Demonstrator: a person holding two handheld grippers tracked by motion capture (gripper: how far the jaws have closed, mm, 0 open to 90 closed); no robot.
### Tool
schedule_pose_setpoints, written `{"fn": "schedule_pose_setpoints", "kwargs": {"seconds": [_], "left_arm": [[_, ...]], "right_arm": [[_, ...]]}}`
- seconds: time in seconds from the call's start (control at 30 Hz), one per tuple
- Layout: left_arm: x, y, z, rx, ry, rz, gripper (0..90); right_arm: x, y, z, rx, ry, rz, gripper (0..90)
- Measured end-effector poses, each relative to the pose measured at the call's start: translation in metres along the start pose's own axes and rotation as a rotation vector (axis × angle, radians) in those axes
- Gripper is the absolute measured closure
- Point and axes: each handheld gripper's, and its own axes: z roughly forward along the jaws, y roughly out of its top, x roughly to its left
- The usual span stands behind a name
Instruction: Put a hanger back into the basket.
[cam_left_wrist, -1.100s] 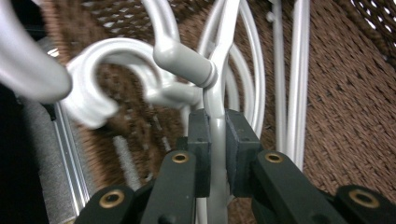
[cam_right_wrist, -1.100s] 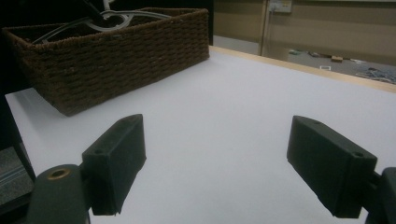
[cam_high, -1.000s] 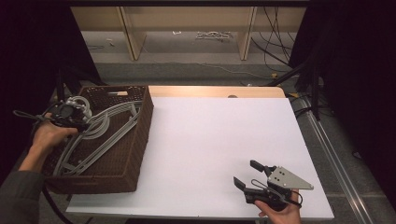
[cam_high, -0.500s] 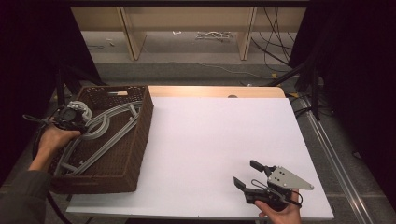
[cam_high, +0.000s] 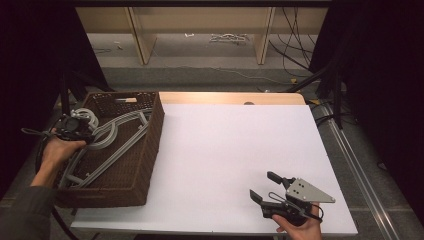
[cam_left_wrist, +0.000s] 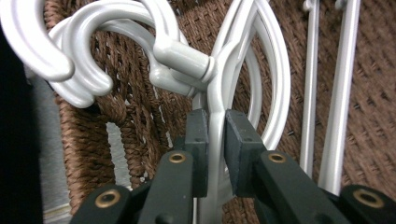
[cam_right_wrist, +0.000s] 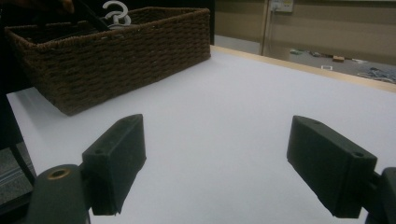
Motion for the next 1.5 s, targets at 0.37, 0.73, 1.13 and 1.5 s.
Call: {"fn": "schedule_pose_setpoints", "kwargs": {"seconds": [0.37, 0.73, 1.13, 1.5], "left_arm": [[-0.004, -0.001, 0.006, -0.020, 0.000, 0.040, 81.7], [-0.005, -0.004, 0.006, -0.027, -0.014, 0.005, 73.5], [-0.021, 0.001, -0.032, -0.260, -0.009, -0.089, 38.4], [-0.101, -0.013, -0.086, -0.553, -0.210, -0.100, 29.3]], "right_arm": [[-0.001, 0.001, -0.001, 0.017, -0.010, -0.007, 20.5], [-0.001, 0.001, -0.001, 0.016, -0.012, -0.009, 20.5], [-0.001, 0.000, 0.000, 0.009, -0.006, -0.002, 20.5], [0.000, 0.001, -0.001, 0.022, -0.018, -0.008, 20.6]]}}
